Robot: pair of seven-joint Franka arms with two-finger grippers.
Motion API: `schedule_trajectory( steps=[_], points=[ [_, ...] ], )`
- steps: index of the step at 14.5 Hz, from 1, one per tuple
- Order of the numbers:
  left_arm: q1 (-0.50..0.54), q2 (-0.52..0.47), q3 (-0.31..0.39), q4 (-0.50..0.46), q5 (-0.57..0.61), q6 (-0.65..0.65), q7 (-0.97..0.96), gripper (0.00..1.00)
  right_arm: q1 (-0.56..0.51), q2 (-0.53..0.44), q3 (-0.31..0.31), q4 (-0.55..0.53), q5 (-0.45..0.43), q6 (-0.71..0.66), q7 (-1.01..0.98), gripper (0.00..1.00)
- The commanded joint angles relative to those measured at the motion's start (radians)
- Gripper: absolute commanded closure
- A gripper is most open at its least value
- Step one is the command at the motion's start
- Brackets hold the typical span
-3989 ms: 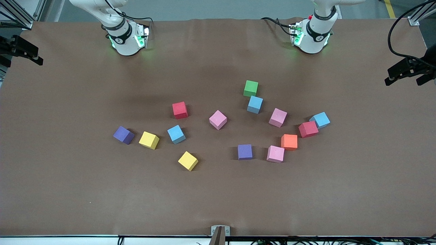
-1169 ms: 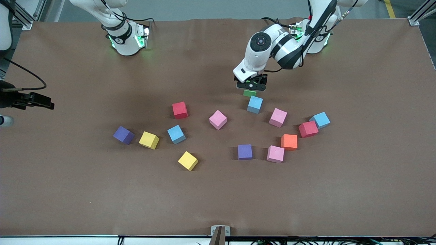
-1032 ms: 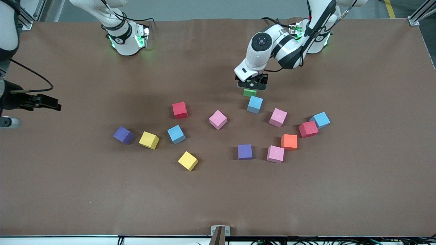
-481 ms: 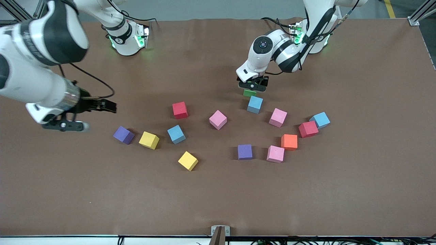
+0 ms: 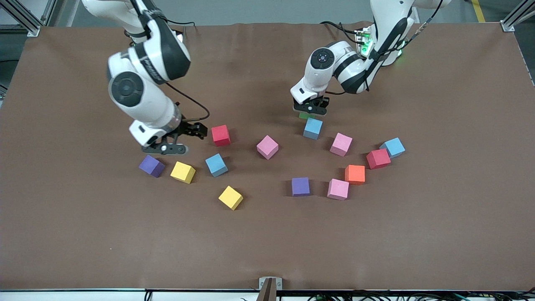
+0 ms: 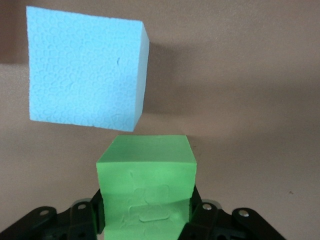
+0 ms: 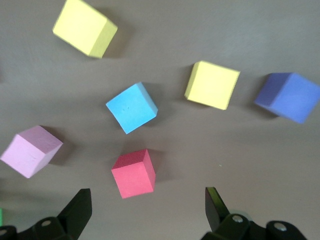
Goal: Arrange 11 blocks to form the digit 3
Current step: 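Grasp the green cube with the left gripper while the right gripper grasps the red cube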
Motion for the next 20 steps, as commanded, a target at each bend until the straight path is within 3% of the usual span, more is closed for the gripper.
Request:
schedule_trajectory(
  steps=[1,4,10,16,20],
  points=[
    [-0.006,0.013,0.004,0.026,0.033,0.012,-0.083,0.52,0.054,-0.031,-0.009,-0.153,0.016,0.159,0.008,0.00],
    [-0.053,0.039,0.000,0.090,0.033,-0.006,-0.185,0.53,0.095,-0.004,-0.007,-0.250,0.016,0.319,0.008,0.00],
    [-0.214,0.173,0.011,0.292,0.030,-0.082,-0.362,0.53,0.195,0.066,-0.007,-0.331,0.016,0.477,0.080,0.00],
    [-0.528,0.249,0.259,0.408,0.025,-0.088,-0.465,0.52,0.226,0.170,-0.009,-0.335,0.016,0.615,0.106,0.00],
    [-0.558,0.264,0.284,0.443,0.023,-0.089,-0.470,0.52,0.224,0.182,-0.011,-0.333,0.014,0.617,0.103,0.04]
  ],
)
